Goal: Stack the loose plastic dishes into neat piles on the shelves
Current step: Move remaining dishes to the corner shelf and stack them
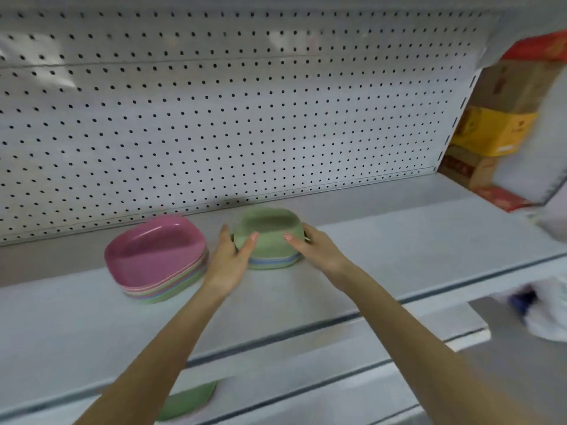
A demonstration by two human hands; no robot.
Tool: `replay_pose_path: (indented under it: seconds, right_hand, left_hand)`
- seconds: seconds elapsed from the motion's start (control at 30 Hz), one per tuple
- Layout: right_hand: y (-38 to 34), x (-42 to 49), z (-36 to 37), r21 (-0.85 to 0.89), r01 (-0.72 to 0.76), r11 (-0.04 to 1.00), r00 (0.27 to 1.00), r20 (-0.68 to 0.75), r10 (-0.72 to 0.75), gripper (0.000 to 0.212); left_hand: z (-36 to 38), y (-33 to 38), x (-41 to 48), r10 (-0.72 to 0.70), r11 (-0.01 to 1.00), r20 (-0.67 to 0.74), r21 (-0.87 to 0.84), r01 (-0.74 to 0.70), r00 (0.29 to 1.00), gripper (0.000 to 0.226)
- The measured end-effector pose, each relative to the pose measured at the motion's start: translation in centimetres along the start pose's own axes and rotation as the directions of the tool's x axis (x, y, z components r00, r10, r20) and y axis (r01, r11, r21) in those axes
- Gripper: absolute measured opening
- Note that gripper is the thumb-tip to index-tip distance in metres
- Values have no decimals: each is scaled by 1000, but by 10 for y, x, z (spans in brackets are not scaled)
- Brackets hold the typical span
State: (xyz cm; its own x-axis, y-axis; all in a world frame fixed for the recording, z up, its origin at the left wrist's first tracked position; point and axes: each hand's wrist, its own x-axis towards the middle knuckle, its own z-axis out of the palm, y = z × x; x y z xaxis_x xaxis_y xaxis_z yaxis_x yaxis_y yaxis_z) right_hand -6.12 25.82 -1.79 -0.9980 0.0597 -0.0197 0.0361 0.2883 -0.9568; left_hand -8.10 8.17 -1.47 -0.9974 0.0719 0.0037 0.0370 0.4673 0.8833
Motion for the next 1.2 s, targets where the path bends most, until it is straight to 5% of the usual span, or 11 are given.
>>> replay_pose_path:
  seconds: [0.13,0.27,0.57,0.83,0.97,1.2]
  right_hand:
    - [-2,-46,-14,193,-38,980,987,-147,67,34]
    - [-6,-106,-40,305,49,951,936,-345,62,41]
    - [15,-234,-166,290,160,943,569,-808,152,56]
    - [56,-370,-310,238,113,965,346,-920,186,53]
    - [62,-416,-367,250,107,962,219,-950,223,63]
    - [92,-434,-451,272,152,950,158,-956,249,56]
  left_hand:
    - [27,14,-28,44,997,13,-68,-43,999,40]
    - [65,45,-62,152,985,19,-88,-150,988,48]
    - [197,145,-150,309,932,223,-267,-247,925,54]
    - [345,229,-262,402,866,416,-461,-191,816,50]
    - [408,270,-294,403,825,550,-565,-30,731,47]
    - [506,312,-305,390,839,642,-544,33,660,48]
